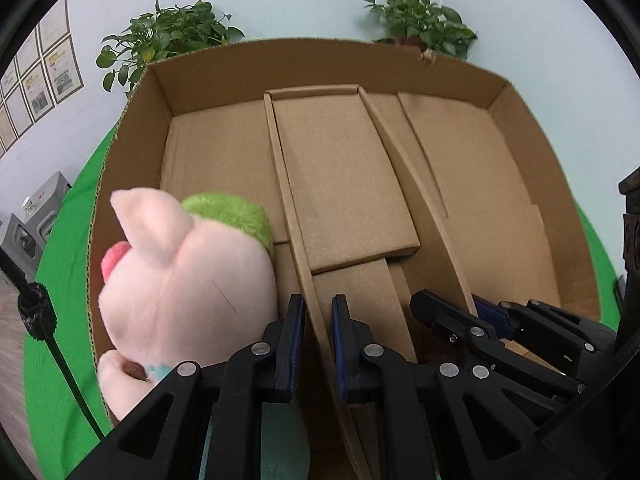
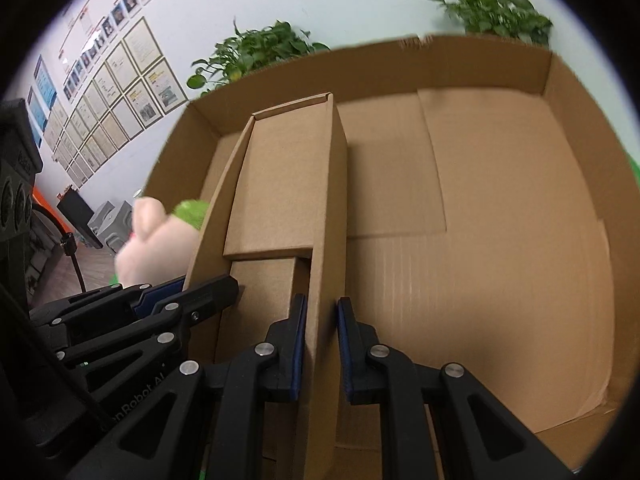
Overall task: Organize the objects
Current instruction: 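Lower the cardboard tray into the box beside the pig and release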
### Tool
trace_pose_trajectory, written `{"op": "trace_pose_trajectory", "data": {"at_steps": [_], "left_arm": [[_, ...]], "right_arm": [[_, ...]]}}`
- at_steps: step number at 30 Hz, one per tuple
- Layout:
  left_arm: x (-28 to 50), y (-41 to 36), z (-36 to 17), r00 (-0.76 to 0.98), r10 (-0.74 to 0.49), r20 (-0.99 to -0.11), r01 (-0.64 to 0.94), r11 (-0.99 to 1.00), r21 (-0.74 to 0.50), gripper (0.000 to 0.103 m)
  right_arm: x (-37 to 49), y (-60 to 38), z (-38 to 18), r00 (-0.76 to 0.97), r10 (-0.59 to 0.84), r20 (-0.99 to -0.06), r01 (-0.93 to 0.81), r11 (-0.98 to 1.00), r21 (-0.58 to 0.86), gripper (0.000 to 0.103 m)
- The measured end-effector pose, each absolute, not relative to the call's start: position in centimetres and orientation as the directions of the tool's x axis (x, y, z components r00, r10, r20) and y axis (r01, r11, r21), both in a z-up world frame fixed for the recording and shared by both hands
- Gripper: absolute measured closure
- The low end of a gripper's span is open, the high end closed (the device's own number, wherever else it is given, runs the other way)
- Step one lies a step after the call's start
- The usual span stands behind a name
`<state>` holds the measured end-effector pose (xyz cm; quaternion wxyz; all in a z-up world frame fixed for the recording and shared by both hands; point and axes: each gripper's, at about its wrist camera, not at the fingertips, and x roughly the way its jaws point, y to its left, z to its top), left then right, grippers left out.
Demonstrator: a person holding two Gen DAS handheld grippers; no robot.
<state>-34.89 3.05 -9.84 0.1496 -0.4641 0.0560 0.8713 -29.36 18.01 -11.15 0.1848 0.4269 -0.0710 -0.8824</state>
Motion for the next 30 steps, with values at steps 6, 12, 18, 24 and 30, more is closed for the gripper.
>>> {"op": "trace_pose_trajectory", "data": {"at_steps": [6, 12, 18, 24, 30], "left_arm": [[-35.3, 2.7, -10.7, -0.513, 0.198, -0.835, -0.310, -0.950, -0.035, 0.091], [-34.2, 0.9, -9.3, -0.514, 0.212, -0.831, -0.285, -0.956, -0.068, 0.089], [-32.4, -1.3, -7.9, -0.544, 0.229, -0.807, -0.280, -0.956, -0.083, 0.089], [-30.5, -2.3, -6.3, -0.576, 0.241, -0.782, -0.270, -0.958, -0.096, 0.088], [-27.0, -3.2, -5.3, -0.625, 0.217, -0.750, -0.226, -0.970, -0.093, 0.073]], "right_arm": [[-29.0, 18.2, -11.7, -0.567, -0.393, -0.724, 0.254, -0.920, 0.300, 0.090], [-28.4, 17.2, -12.6, -0.552, -0.387, -0.739, 0.244, -0.922, 0.301, 0.096], [-28.4, 16.1, -12.7, -0.552, -0.350, -0.757, 0.234, -0.936, 0.263, 0.096], [-28.5, 15.9, -12.8, -0.543, -0.332, -0.771, 0.245, -0.941, 0.233, 0.093], [-27.0, 17.6, -9.7, -0.628, -0.343, -0.698, 0.281, -0.937, 0.208, 0.053]]}}
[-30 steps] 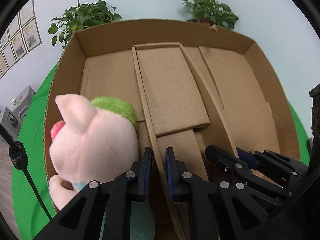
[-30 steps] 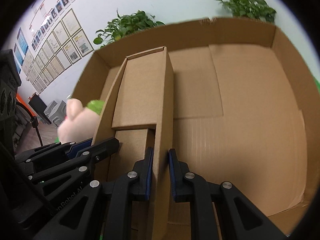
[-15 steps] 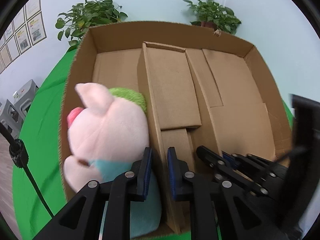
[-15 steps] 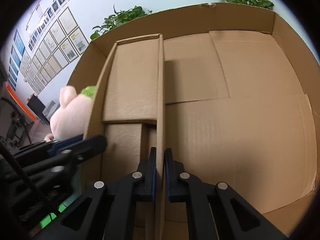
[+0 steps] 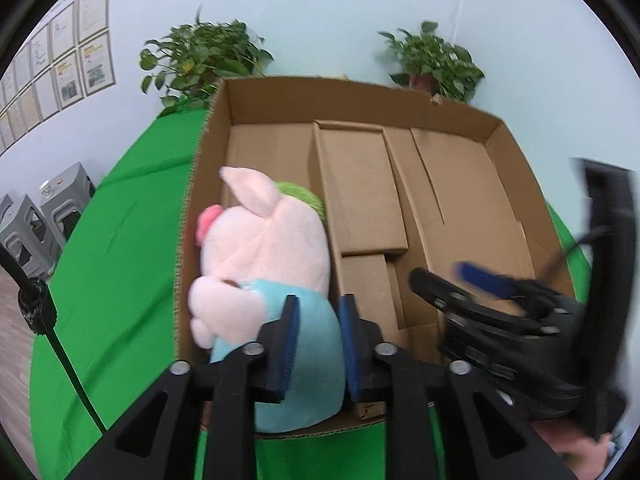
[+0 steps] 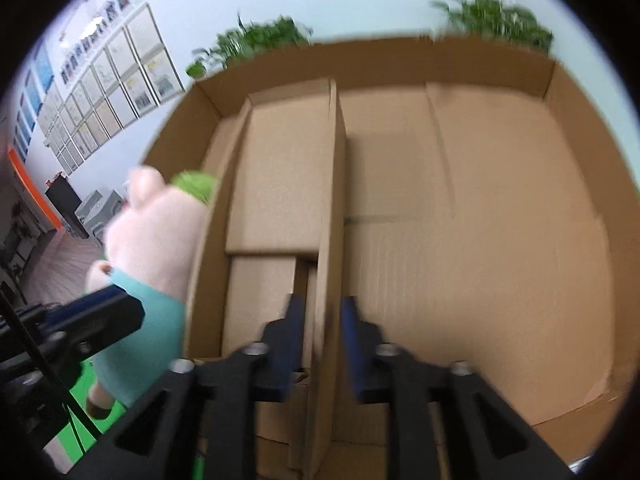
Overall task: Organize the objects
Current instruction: 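Lower the cardboard tray into the box beside the pig and release, then grasp the white hair dryer by its head with the left gripper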
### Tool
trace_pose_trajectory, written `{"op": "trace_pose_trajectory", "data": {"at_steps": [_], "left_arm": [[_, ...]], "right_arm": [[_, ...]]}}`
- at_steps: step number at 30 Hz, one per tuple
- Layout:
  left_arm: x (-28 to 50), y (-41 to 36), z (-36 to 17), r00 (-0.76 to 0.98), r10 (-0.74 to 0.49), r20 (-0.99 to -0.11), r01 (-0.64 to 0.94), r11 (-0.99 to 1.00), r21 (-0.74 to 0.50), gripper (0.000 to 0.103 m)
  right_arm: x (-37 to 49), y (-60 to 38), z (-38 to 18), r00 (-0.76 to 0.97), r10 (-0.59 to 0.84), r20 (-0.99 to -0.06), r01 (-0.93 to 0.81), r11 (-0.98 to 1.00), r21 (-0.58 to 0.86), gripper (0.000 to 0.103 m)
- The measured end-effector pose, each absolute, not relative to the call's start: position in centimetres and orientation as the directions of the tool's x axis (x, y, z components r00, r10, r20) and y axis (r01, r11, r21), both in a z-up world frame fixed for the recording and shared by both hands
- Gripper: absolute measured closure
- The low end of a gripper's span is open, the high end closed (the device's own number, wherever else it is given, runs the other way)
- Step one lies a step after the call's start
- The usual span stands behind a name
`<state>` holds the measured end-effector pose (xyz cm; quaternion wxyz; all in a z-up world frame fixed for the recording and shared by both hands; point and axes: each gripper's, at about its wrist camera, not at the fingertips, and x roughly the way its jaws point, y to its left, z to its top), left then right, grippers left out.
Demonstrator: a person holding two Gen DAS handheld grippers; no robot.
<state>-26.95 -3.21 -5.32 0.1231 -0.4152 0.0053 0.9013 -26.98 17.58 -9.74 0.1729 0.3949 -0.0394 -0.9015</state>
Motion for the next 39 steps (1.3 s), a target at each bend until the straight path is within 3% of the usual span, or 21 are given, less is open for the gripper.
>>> {"op": "trace_pose_trajectory", "data": {"at_steps": [1, 2, 6, 8, 9, 12, 20, 28, 29, 30, 31, 32, 33, 34, 35, 37, 38, 39], "left_arm": [[-26.6, -3.4, -5.1, -0.637, 0.216, -0.740, -0.222, -0.971, -0.092, 0.068], [-26.1, -3.5, -4.7, -0.658, 0.210, -0.723, -0.219, -0.972, -0.083, 0.059], [-23.2, -3.5, -2.9, -0.756, 0.172, -0.632, -0.192, -0.981, -0.038, 0.034], [-21.4, -3.3, -1.9, -0.805, 0.146, -0.575, -0.172, -0.985, -0.009, 0.021], [-20.4, -3.1, -1.5, -0.826, 0.127, -0.548, -0.159, -0.987, 0.011, 0.013], [-18.1, -2.5, -0.4, -0.858, 0.113, -0.502, -0.149, -0.988, 0.032, 0.004], [-13.3, -1.6, 1.0, -0.876, 0.125, -0.466, -0.156, -0.987, 0.028, 0.002], [-9.7, -1.2, 1.2, -0.898, 0.047, -0.437, -0.092, -0.993, 0.080, 0.003], [-9.5, -1.3, 1.2, -0.894, 0.056, -0.445, -0.097, -0.993, 0.070, 0.014], [-9.4, -1.4, 1.1, -0.885, 0.077, -0.460, -0.112, -0.992, 0.050, 0.041], [-9.7, -1.4, 1.0, -0.873, 0.094, -0.479, -0.125, -0.992, 0.032, 0.057], [-9.9, -1.3, 0.9, -0.854, 0.107, -0.509, -0.135, -0.991, 0.017, 0.087], [-10.0, -1.3, 0.6, -0.840, 0.117, -0.529, -0.144, -0.990, 0.009, 0.096], [-10.0, -1.3, 0.5, -0.838, 0.122, -0.532, -0.147, -0.989, 0.004, 0.096], [-9.8, -1.4, 0.4, -0.838, 0.126, -0.531, -0.146, -0.989, -0.004, 0.096], [-9.6, -1.5, 0.3, -0.841, 0.129, -0.525, -0.145, -0.989, -0.012, 0.094], [-9.3, -1.5, 0.3, -0.849, 0.123, -0.514, -0.143, -0.990, -0.001, 0.084], [-8.9, -1.4, 0.4, -0.860, 0.114, -0.497, -0.140, -0.990, 0.015, 0.055]], "right_arm": [[-26.5, 18.3, -9.1, -0.644, -0.358, -0.676, 0.289, -0.932, 0.219, 0.025], [-25.7, 19.1, -8.3, -0.661, -0.368, -0.654, 0.301, -0.928, 0.219, 0.015], [-23.6, 20.6, -6.5, -0.689, -0.353, -0.633, 0.306, -0.933, 0.187, 0.012], [-22.5, 21.3, -6.0, -0.693, -0.367, -0.620, 0.314, -0.928, 0.198, 0.000], [-21.7, 21.7, -5.8, -0.696, -0.372, -0.615, 0.319, -0.927, 0.199, 0.000], [-20.1, 22.5, -5.9, -0.703, -0.376, -0.603, 0.326, -0.925, 0.196, 0.000], [-14.1, 23.5, -5.5, -0.752, -0.379, -0.540, 0.363, -0.921, 0.142, 0.000], [-12.3, 24.8, -5.9, -0.774, -0.394, -0.495, 0.363, -0.918, 0.163, 0.001], [-12.2, 25.0, -6.1, -0.770, -0.400, -0.497, 0.364, -0.915, 0.172, 0.003], [-12.1, 25.1, -6.3, -0.766, -0.400, -0.503, 0.364, -0.915, 0.174, 0.008], [-12.2, 25.0, -6.5, -0.766, -0.389, -0.513, 0.356, -0.920, 0.166, 0.025], [-12.2, 24.8, -6.8, -0.770, -0.361, -0.526, 0.339, -0.930, 0.143, 0.044], [-12.2, 24.6, -7.0, -0.772, -0.340, -0.538, 0.327, -0.937, 0.123, 0.054], [-12.2, 24.5, -7.2, -0.771, -0.323, -0.548, 0.319, -0.942, 0.107, 0.070], [-12.3, 24.5, -7.4, -0.769, -0.314, -0.557, 0.315, -0.944, 0.097, 0.077], [-12.5, 24.7, -7.7, -0.760, -0.320, -0.566, 0.315, -0.943, 0.109, 0.077], [-12.5, 24.9, -7.8, -0.753, -0.331, -0.568, 0.321, -0.939, 0.122, 0.072], [-12.6, 24.9, -7.9, -0.746, -0.339, -0.573, 0.327, -0.936, 0.128, 0.063]]}}
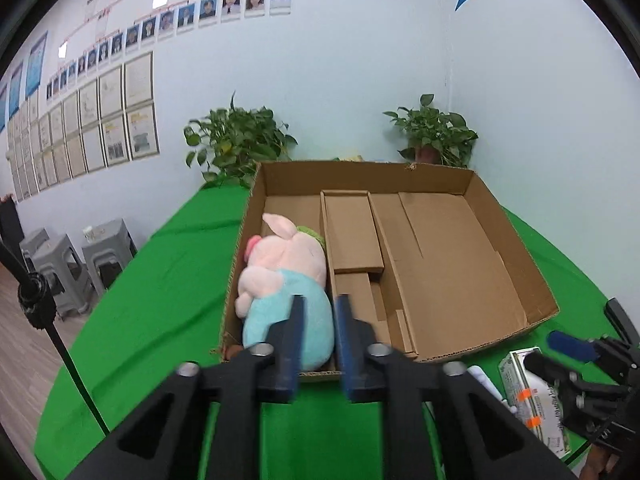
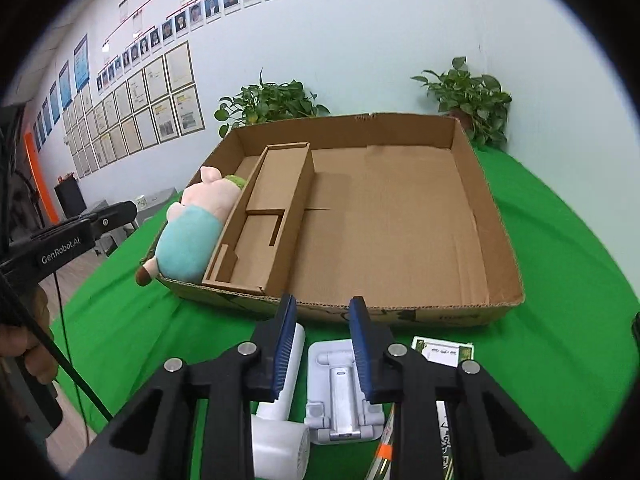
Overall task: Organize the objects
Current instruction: 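Grasp the white hair dryer by its head with the left gripper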
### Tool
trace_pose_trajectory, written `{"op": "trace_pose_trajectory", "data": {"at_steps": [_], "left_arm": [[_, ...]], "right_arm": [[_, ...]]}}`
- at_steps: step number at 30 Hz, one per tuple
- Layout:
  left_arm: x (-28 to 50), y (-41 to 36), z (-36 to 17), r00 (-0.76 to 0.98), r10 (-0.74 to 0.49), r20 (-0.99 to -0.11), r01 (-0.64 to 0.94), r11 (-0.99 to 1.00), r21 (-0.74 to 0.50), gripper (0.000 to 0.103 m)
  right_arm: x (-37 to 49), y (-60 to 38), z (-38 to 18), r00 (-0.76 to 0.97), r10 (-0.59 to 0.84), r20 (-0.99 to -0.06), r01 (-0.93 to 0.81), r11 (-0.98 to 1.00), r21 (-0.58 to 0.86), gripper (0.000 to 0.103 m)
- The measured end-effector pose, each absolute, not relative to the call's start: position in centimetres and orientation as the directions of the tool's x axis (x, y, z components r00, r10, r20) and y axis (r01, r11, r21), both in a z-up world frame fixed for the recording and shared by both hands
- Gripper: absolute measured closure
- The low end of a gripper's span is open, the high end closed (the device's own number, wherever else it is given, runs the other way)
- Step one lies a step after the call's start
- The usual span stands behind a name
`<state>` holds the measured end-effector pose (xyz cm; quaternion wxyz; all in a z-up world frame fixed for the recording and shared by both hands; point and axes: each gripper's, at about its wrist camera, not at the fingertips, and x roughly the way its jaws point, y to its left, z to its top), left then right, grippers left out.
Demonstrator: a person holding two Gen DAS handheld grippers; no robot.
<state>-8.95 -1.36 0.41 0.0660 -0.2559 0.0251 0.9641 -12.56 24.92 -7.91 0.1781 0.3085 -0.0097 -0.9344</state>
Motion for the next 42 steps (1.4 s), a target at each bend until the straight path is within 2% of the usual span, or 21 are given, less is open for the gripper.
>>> {"op": "trace_pose_trajectory", "data": {"at_steps": [1, 2, 3, 4, 8, 14, 16, 19, 24, 27, 30, 37, 40, 42], "left_arm": [[-8.8, -1.3, 0.5, -0.869, 0.114, -0.482, -0.142, -0.990, 0.021, 0.033], [-8.5, -1.4, 0.6, -0.881, 0.115, -0.459, -0.141, -0.990, 0.024, 0.000], [-8.2, -1.5, 0.7, -0.893, 0.118, -0.434, -0.140, -0.990, 0.018, 0.001], [-8.1, -1.6, 0.7, -0.895, 0.129, -0.426, -0.148, -0.989, 0.010, 0.000], [-9.1, -1.8, -0.4, -0.846, 0.153, -0.511, -0.162, -0.986, -0.028, 0.001], [-9.0, -2.0, -1.6, -0.819, 0.206, -0.536, -0.200, -0.977, -0.069, 0.000], [-9.2, -2.0, -2.8, -0.787, 0.228, -0.573, -0.213, -0.972, -0.095, 0.001], [-9.3, -2.3, -5.2, -0.709, 0.304, -0.636, -0.241, -0.952, -0.186, 0.001], [-9.4, -1.2, -8.6, -0.596, 0.413, -0.688, -0.284, -0.910, -0.300, 0.001], [-10.1, -0.4, -10.1, -0.526, 0.487, -0.697, -0.303, -0.874, -0.381, 0.001], [-11.0, 0.3, -11.3, -0.428, 0.599, -0.677, -0.308, -0.801, -0.513, 0.001], [-12.2, 2.1, -13.4, -0.315, 0.684, -0.659, -0.307, -0.730, -0.611, 0.007], [-12.3, 2.2, -13.7, -0.299, 0.706, -0.642, -0.309, -0.708, -0.635, 0.007], [-12.1, 2.3, -13.8, -0.291, 0.707, -0.645, -0.313, -0.707, -0.634, 0.012]], "right_arm": [[-12.5, 24.9, -8.0, -0.742, -0.344, -0.575, 0.333, -0.934, 0.129, 0.030], [-12.4, 25.0, -8.2, -0.743, -0.351, -0.571, 0.339, -0.932, 0.131, 0.003], [-12.3, 25.1, -8.3, -0.743, -0.357, -0.566, 0.347, -0.929, 0.130, 0.000], [-12.3, 24.9, -8.5, -0.735, -0.365, -0.572, 0.359, -0.924, 0.129, 0.000], [-12.7, 24.2, -9.9, -0.677, -0.367, -0.638, 0.382, -0.916, 0.121, 0.000], [-11.4, 24.9, -9.7, -0.686, -0.429, -0.588, 0.405, -0.896, 0.181, 0.000], [-11.1, 24.8, -10.0, -0.663, -0.455, -0.594, 0.432, -0.881, 0.193, 0.000], [-9.2, 24.1, -11.4, -0.616, -0.476, -0.628, 0.495, -0.854, 0.161, 0.000], [-7.2, 22.8, -13.8, -0.522, -0.490, -0.698, 0.534, -0.826, 0.182, 0.000], [-6.9, 22.5, -14.2, -0.544, -0.448, -0.709, 0.516, -0.845, 0.139, 0.000], [-7.5, 22.8, -14.5, -0.549, -0.425, -0.720, 0.480, -0.865, 0.145, 0.002], [-8.5, 22.1, -14.9, -0.517, -0.399, -0.757, 0.487, -0.865, 0.123, 0.042], [-8.3, 21.6, -14.9, -0.521, -0.392, -0.758, 0.494, -0.863, 0.106, 0.042], [-8.6, 22.0, -14.9, -0.508, -0.408, -0.758, 0.483, -0.864, 0.142, 0.042]]}}
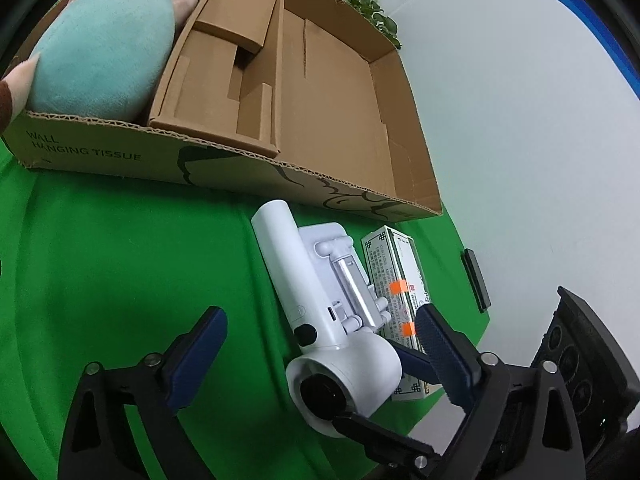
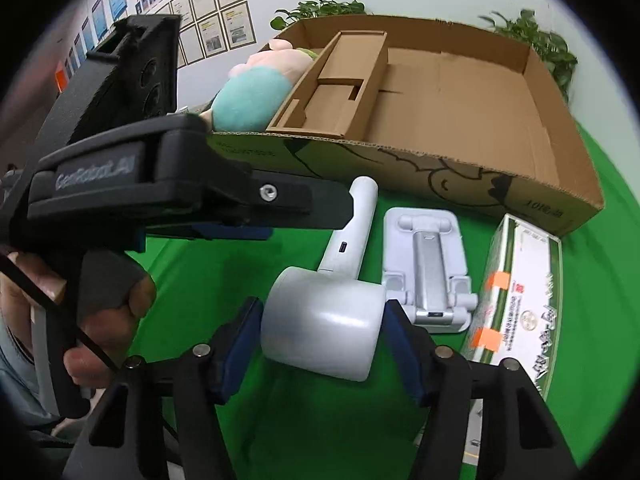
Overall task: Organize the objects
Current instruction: 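Grasp the white hair dryer by its head with the left gripper, then lift the hair dryer with the left gripper toward the large box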
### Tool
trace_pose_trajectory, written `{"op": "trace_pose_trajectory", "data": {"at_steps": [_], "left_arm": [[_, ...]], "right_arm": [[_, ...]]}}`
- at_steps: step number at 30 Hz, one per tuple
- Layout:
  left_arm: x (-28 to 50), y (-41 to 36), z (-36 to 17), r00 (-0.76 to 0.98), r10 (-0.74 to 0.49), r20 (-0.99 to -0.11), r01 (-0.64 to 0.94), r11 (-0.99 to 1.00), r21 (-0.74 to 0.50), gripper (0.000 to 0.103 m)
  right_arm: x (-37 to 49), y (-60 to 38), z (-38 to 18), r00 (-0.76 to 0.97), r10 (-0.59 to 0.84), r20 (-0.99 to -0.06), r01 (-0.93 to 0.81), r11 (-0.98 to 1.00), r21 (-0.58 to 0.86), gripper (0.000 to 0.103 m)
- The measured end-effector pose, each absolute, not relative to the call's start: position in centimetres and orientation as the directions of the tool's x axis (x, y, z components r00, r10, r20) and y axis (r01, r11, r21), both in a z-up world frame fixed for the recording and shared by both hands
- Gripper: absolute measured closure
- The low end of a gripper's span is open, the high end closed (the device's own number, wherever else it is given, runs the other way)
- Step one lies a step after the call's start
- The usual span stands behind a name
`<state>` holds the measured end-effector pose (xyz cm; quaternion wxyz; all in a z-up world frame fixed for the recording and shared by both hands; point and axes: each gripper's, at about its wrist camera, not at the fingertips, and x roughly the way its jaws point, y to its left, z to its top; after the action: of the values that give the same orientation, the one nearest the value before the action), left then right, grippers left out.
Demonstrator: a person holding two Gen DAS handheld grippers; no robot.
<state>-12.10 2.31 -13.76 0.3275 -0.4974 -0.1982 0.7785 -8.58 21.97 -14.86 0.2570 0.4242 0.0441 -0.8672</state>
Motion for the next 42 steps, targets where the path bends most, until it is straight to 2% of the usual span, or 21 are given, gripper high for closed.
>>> {"op": "trace_pose_trajectory", "data": {"at_steps": [3, 13, 15, 18, 22, 25, 34, 36, 39, 40, 42], "left_arm": [[-12.0, 2.3, -13.9, -0.265, 0.719, -0.643, -0.316, -0.694, -0.646, 0.017], [-11.5, 3.3, -14.6, -0.224, 0.717, -0.660, -0.312, -0.694, -0.648, 0.018], [-11.6, 3.7, -14.9, -0.213, 0.713, -0.669, -0.310, -0.698, -0.645, 0.025], [-11.5, 4.1, -15.5, -0.185, 0.703, -0.687, -0.307, -0.705, -0.640, 0.025], [-11.5, 4.3, -15.8, -0.167, 0.707, -0.687, -0.304, -0.700, -0.646, 0.025], [-11.6, 4.3, -15.9, -0.163, 0.706, -0.689, -0.298, -0.701, -0.648, 0.029], [-12.0, 4.5, -16.1, -0.153, 0.685, -0.713, -0.281, -0.722, -0.633, 0.053], [-12.0, 4.6, -16.2, -0.159, 0.668, -0.727, -0.282, -0.737, -0.615, 0.065], [-11.8, 4.2, -16.1, -0.166, 0.662, -0.731, -0.283, -0.742, -0.608, 0.067], [-11.7, 4.2, -16.1, -0.170, 0.661, -0.731, -0.282, -0.744, -0.606, 0.067], [-11.5, 4.2, -16.0, -0.175, 0.657, -0.734, -0.282, -0.747, -0.602, 0.068]], "right_arm": [[-8.7, 22.0, -14.8, -0.492, -0.419, -0.763, 0.477, -0.863, 0.166, 0.043], [-8.7, 21.9, -14.9, -0.417, -0.479, -0.773, 0.474, -0.840, 0.265, 0.042], [-8.6, 22.2, -15.1, -0.412, -0.487, -0.770, 0.468, -0.838, 0.279, 0.041], [-8.5, 22.3, -14.9, -0.423, -0.486, -0.765, 0.476, -0.837, 0.268, 0.039], [-8.4, 22.6, -14.4, -0.437, -0.497, -0.750, 0.485, -0.832, 0.269, 0.022], [-8.6, 22.5, -14.7, -0.431, -0.491, -0.757, 0.488, -0.833, 0.262, 0.021], [-8.9, 22.3, -15.3, -0.421, -0.480, -0.770, 0.486, -0.836, 0.256, 0.021], [-9.0, 22.3, -15.7, -0.413, -0.471, -0.779, 0.474, -0.842, 0.258, 0.022], [-8.8, 22.2, -16.3, -0.388, -0.466, -0.795, 0.469, -0.843, 0.265, 0.028], [-8.7, 22.0, -16.5, -0.377, -0.469, -0.799, 0.473, -0.839, 0.270, 0.034], [-8.2, 21.5, -16.6, -0.390, -0.446, -0.805, 0.478, -0.846, 0.237, 0.036]]}}
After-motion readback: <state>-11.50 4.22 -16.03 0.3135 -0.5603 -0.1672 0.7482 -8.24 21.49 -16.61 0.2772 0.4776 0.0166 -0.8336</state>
